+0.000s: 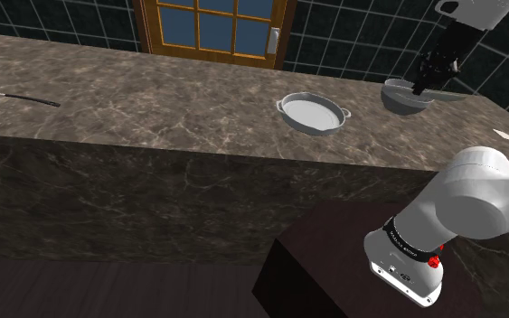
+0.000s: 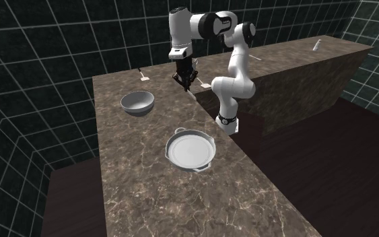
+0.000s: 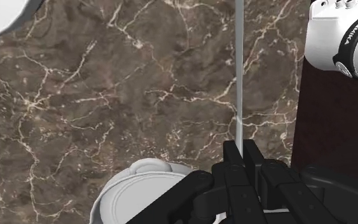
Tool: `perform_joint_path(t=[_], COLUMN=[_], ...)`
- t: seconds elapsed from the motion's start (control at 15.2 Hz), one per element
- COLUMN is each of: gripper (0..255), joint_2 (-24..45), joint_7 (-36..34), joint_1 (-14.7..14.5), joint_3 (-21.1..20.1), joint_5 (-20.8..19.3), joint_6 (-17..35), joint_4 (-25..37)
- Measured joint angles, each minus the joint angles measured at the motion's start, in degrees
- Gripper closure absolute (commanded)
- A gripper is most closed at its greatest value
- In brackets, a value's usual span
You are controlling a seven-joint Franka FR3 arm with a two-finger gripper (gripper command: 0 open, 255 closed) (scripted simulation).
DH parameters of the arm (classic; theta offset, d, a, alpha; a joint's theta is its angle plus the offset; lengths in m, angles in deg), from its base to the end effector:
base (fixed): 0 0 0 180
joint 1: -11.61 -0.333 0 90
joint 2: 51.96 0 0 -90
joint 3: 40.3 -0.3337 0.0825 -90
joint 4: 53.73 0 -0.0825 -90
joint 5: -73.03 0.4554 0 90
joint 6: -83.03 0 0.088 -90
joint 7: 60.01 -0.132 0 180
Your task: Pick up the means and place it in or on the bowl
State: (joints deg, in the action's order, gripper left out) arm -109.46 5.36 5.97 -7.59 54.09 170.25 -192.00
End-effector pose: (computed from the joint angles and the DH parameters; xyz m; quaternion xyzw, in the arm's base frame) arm 0.2768 -0.2301 0.5480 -0.9026 -0.4244 -0.0553 0.0472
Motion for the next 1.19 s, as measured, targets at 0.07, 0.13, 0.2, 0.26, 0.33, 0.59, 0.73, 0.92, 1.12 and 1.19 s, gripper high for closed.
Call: perform_joint_path(t=[0.07, 0.13, 0.2, 0.26, 0.33, 0.59, 0.73, 0.92, 1.12, 1.19], gripper=[255, 255, 255, 255, 255, 255, 255, 255, 255, 255], joint_2=[1.7, 2.8, 4.3, 6.1, 7.9, 14.4, 18.2, 23.5, 28.8, 30.5], joint_7=[1.0, 1.9, 3.0, 4.4, 5.6, 10.5, 13.0, 17.3, 21.6, 23.3], joint_1=[-0.6, -1.1, -1.7, -2.5, -3.4, -7.3, -10.3, -15.1, -22.1, -25.4], joint_3=[1.6, 2.7, 4.2, 6.1, 7.9, 14.9, 19.0, 26.3, 35.6, 39.9], joint_5=[-0.6, -1.0, -1.5, -2.1, -2.5, -3.0, -2.5, -1.4, 0.7, 1.5], joint_6=[0.7, 0.9, 1.1, 1.5, 2.0, 2.9, 3.4, 3.8, 3.8, 3.9], joint_4=[1.4, 2.6, 4.4, 6.2, 8.0, 15.6, 20.1, 26.5, 33.5, 35.9])
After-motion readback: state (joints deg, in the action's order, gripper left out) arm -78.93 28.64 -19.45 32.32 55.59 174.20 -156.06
